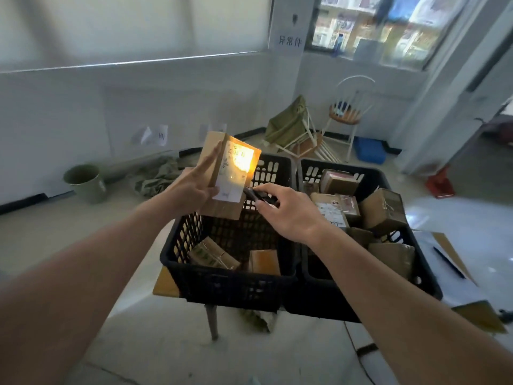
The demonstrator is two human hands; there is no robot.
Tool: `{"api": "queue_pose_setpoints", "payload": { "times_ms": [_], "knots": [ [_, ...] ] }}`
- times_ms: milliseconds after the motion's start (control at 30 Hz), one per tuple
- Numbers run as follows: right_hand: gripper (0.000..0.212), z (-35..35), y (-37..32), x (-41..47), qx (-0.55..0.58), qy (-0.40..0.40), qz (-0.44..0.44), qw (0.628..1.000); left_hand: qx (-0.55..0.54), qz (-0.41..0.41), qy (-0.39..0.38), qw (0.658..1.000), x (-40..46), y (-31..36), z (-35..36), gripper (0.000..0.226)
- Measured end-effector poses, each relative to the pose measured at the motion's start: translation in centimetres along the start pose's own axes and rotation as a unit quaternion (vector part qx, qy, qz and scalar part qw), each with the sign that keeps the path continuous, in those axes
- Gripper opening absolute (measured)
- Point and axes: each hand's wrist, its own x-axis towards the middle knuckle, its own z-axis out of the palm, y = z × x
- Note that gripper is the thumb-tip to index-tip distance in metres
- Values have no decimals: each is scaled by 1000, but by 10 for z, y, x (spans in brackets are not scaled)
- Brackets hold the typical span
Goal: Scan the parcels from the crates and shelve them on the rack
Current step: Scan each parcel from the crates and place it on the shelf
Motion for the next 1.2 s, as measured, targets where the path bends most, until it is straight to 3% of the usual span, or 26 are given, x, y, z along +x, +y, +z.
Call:
{"api": "queue_pose_setpoints", "payload": {
  "times_ms": [233, 900, 1200],
  "knots": [
    [39, -26, -19, -43, -41, -15, 6, 999, -59, 31, -8, 998, -31, 31, -5, 106],
    [42, -107, 11, -101, -179, -48, -86, 979, 32, 25, 97, 994, -62, 113, 33, 104],
    [41, -107, 14, -97, -150, -16, -92, 984, 57, 24, 103, 993, -64, 123, 31, 104]
  ]
}}
